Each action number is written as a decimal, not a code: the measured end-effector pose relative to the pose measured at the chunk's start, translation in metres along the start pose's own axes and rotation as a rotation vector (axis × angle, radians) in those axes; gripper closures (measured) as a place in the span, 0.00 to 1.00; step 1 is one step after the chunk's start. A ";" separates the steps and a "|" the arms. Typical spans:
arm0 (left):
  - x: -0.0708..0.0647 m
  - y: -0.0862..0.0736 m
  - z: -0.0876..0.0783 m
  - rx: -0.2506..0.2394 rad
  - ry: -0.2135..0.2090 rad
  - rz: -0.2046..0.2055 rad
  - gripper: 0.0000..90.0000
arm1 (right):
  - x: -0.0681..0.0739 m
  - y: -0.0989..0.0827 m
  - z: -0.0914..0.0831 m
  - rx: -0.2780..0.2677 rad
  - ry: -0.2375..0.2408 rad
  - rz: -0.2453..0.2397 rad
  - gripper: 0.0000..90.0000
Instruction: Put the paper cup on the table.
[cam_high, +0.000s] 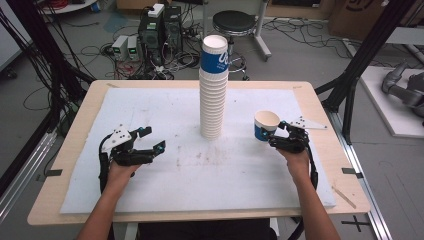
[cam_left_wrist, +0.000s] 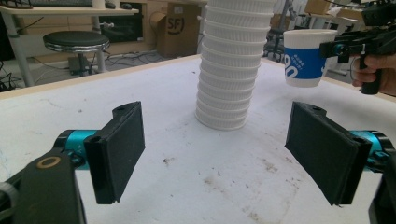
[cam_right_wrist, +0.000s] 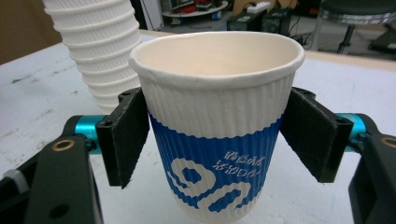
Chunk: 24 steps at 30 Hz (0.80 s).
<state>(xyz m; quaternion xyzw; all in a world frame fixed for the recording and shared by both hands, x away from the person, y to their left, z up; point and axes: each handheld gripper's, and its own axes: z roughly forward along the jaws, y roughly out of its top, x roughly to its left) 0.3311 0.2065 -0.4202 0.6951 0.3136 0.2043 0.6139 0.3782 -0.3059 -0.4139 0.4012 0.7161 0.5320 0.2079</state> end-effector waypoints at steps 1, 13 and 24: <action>0.000 0.000 0.000 0.002 -0.001 0.002 0.22 | -0.001 -0.001 0.002 0.005 -0.003 0.001 0.28; 0.000 -0.001 0.001 0.019 0.004 0.007 0.22 | 0.004 -0.008 0.013 0.135 -0.001 -0.024 0.28; 0.000 -0.001 0.002 0.030 0.006 0.011 0.22 | 0.002 -0.025 0.003 0.180 0.020 -0.025 0.23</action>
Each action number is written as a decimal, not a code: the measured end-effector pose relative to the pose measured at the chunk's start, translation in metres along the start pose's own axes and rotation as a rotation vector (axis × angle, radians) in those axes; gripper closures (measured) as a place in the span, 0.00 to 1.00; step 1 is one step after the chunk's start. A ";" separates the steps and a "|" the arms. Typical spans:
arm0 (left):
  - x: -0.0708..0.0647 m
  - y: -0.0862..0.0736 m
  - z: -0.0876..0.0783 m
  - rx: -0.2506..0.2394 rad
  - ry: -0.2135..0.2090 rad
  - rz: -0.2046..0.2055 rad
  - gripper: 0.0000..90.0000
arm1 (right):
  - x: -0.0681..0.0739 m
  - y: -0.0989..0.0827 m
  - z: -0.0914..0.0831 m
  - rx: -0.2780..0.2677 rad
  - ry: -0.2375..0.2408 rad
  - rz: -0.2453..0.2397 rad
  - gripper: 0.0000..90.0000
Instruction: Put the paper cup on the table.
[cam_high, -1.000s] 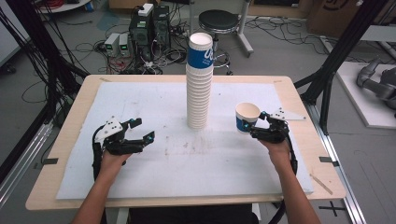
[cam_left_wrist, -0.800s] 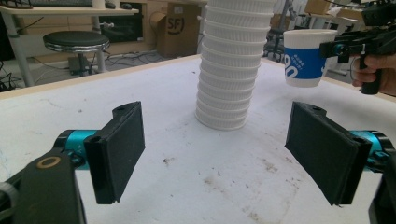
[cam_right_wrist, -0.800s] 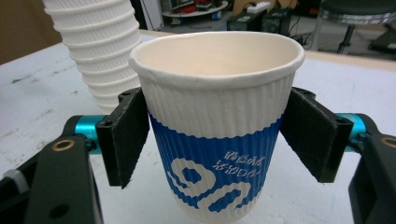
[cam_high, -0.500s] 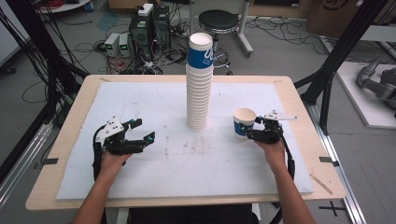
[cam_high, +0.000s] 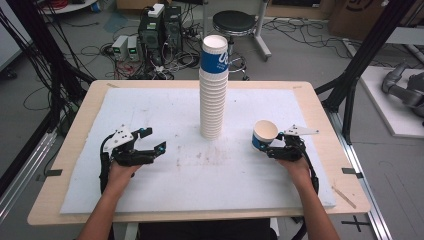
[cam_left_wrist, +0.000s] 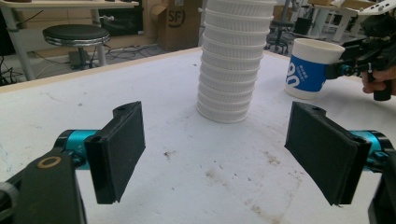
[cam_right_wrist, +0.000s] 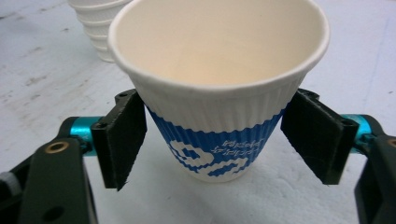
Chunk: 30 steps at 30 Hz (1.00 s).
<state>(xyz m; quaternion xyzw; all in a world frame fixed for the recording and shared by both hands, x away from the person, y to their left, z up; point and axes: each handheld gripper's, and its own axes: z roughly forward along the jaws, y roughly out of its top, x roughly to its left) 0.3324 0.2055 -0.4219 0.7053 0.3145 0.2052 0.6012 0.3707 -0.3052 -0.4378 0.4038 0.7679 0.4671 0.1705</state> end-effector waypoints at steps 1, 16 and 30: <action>0.000 0.000 0.000 -0.001 -0.002 -0.003 0.22 | 0.001 -0.001 0.000 0.002 0.001 0.002 0.22; 0.003 0.000 -0.001 -0.012 -0.002 -0.024 0.22 | 0.004 -0.013 -0.029 0.025 0.013 -0.022 0.22; 0.002 0.004 -0.001 -0.073 -0.032 -0.036 0.20 | 0.021 0.002 -0.069 -0.179 0.015 -0.127 0.21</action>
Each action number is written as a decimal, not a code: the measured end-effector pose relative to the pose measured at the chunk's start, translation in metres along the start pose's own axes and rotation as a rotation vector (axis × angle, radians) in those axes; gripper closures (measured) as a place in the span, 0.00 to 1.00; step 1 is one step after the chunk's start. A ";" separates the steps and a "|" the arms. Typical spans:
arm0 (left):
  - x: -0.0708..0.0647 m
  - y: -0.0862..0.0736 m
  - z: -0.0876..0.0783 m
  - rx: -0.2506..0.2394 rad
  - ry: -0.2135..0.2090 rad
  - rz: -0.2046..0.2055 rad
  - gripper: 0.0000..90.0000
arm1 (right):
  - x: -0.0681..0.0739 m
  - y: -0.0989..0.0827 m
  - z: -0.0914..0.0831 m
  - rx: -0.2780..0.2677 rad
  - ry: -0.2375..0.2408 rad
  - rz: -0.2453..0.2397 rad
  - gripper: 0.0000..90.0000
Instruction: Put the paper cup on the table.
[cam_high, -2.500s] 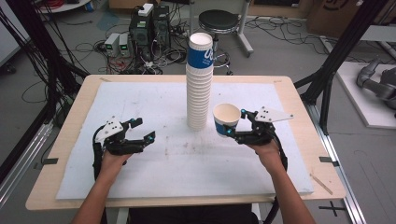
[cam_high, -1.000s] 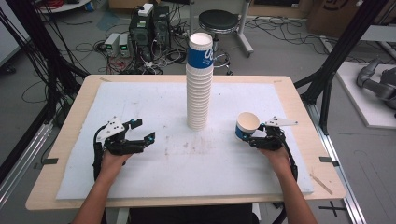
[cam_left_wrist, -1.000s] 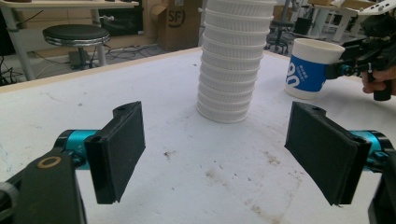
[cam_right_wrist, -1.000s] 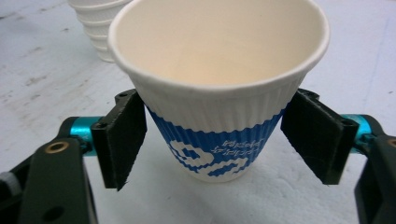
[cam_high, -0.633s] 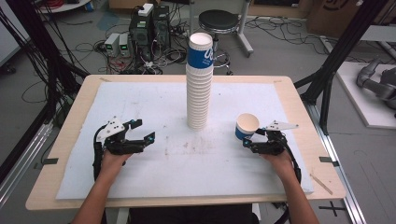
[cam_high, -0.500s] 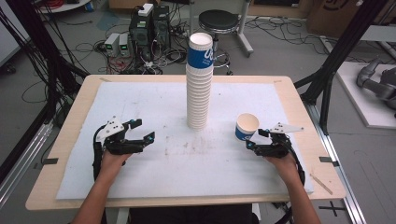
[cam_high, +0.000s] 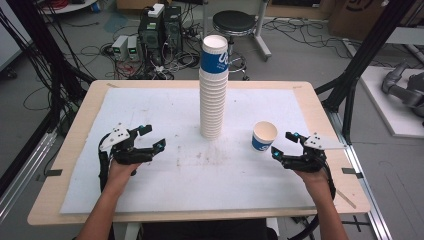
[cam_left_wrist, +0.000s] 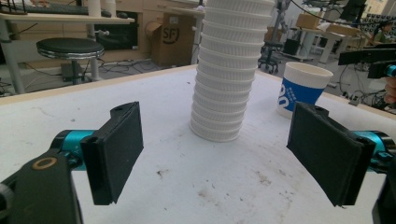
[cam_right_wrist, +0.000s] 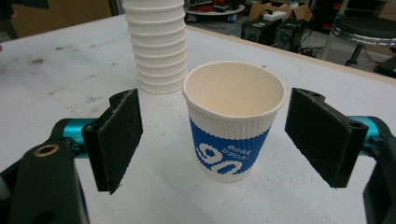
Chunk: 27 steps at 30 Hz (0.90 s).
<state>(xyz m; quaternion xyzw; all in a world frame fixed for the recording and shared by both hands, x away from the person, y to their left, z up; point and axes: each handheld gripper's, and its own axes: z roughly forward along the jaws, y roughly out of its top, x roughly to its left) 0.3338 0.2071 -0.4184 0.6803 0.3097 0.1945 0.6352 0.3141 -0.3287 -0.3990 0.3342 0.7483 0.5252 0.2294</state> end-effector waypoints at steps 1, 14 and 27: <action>0.000 0.000 0.000 0.000 0.000 0.002 0.20 | 0.001 0.001 0.000 -0.001 0.001 -0.003 0.21; -0.003 -0.001 -0.008 -0.007 0.000 0.007 0.20 | 0.006 0.003 0.003 0.008 0.009 0.003 0.22; -0.005 -0.002 -0.006 -0.003 -0.011 0.008 0.20 | 0.006 0.001 0.003 0.008 -0.005 0.009 0.22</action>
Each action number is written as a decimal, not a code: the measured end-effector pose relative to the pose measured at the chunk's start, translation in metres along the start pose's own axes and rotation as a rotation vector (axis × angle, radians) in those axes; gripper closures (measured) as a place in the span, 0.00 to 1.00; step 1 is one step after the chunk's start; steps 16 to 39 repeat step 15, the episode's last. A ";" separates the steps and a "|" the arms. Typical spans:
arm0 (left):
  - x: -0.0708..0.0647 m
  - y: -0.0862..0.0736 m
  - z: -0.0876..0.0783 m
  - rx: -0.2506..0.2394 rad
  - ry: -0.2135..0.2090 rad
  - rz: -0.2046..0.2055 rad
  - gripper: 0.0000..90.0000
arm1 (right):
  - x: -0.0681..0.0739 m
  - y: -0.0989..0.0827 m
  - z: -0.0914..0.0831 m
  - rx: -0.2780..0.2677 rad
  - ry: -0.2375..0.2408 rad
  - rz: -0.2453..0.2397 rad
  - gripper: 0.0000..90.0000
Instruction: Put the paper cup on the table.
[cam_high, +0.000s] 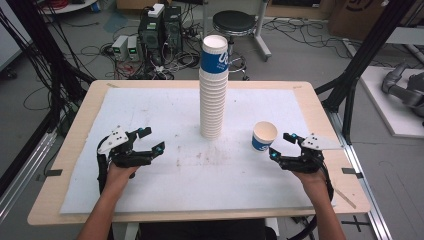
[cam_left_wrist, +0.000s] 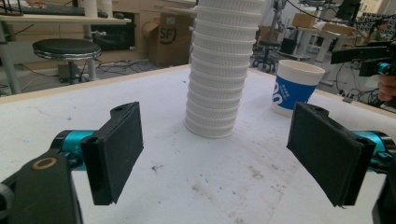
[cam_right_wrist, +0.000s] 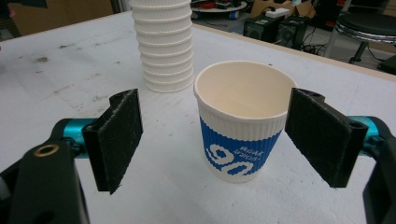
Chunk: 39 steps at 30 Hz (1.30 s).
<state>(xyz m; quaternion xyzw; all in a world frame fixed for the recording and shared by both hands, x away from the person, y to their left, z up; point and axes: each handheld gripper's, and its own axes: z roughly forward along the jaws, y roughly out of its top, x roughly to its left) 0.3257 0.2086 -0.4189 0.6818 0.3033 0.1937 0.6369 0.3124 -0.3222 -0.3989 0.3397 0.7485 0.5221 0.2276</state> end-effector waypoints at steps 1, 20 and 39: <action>0.000 0.000 0.000 0.000 -0.002 0.002 0.20 | 0.000 0.000 0.000 0.003 0.000 0.004 0.22; 0.001 -0.001 0.001 0.003 0.000 0.002 0.20 | -0.003 0.000 0.000 -0.010 0.007 0.014 0.22; 0.001 -0.001 0.001 0.003 0.000 0.002 0.20 | -0.003 0.000 0.000 -0.010 0.007 0.014 0.22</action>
